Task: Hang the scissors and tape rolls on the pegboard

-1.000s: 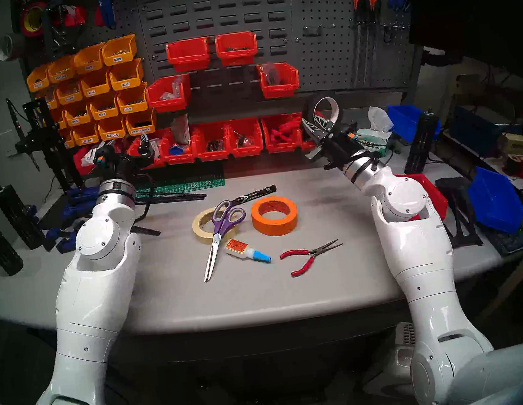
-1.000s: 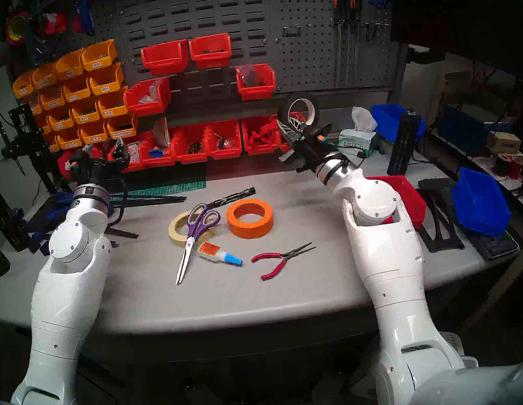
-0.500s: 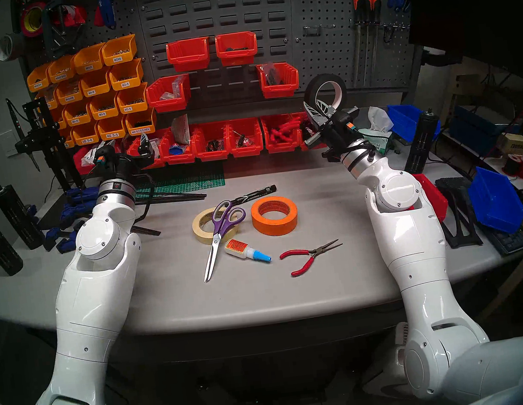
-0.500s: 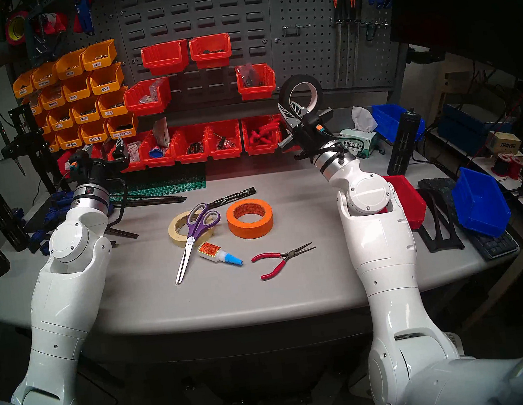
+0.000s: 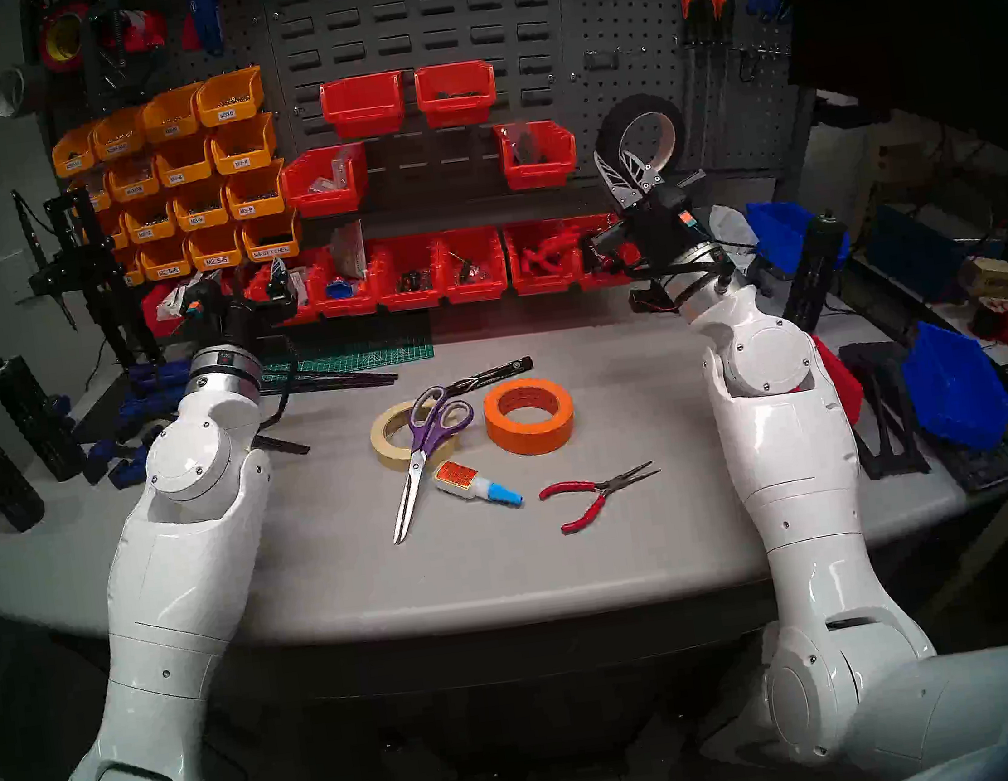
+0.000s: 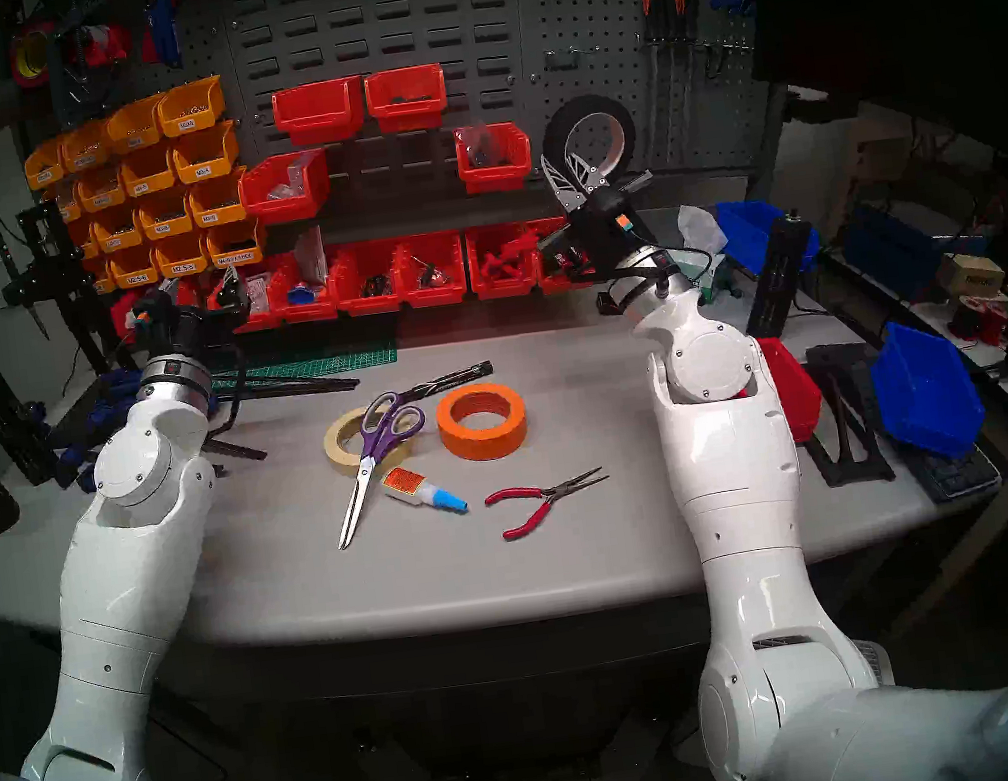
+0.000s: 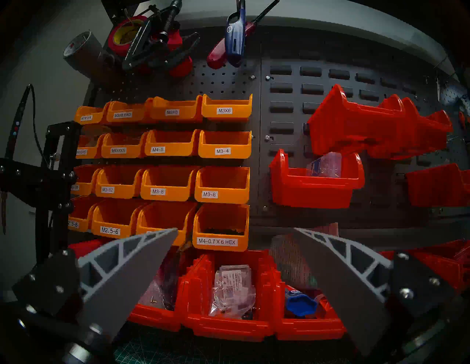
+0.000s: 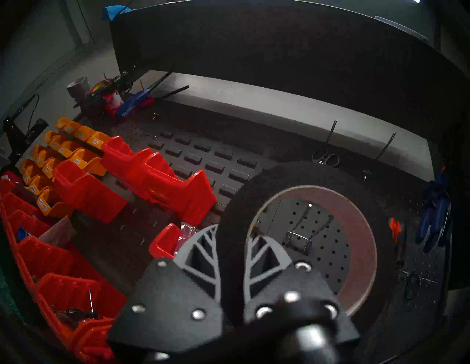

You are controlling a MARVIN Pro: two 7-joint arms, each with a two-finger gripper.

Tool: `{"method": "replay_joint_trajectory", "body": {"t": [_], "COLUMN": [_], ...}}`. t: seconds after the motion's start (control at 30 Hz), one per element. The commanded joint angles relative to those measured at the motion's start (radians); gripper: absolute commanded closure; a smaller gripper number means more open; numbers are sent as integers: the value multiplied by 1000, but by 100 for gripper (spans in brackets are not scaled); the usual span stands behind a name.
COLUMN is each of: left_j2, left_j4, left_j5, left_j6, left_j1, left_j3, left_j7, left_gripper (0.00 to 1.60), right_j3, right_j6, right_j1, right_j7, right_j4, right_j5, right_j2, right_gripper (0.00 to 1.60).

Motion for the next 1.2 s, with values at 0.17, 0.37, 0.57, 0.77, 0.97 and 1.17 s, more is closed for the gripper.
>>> {"method": "replay_joint_trajectory", "body": {"t": [0.17, 0.37, 0.57, 0.77, 0.97, 1.17], "left_j2": [0, 0, 1, 0, 1, 1], "left_j4": [-27, -27, -27, -27, -27, -27], "left_j5": [1, 1, 1, 1, 1, 1], "left_j6": [-11, -11, -11, -11, -11, -11], "left_j1": [-32, -32, -32, -32, -32, -32], "left_j3": [-8, -8, -8, -8, -8, -8], "left_j7": [1, 1, 1, 1, 1, 1], "left_gripper": [0, 0, 0, 0, 0, 0], "right_j3": [10, 9, 8, 15, 17, 23], "right_j6": [-55, -75, -85, -102, -112, -125], "right_j1": [83, 120, 165, 212, 249, 289], "right_j7": [-46, -62, -78, -105, -134, -168], "right_j4": [-46, -18, 15, 67, 110, 163], "right_j5": [-23, -42, -61, -86, -110, -132], "right_j2": [-15, -24, -33, -40, -46, -54], "right_gripper": [160, 160, 160, 160, 160, 160]}}
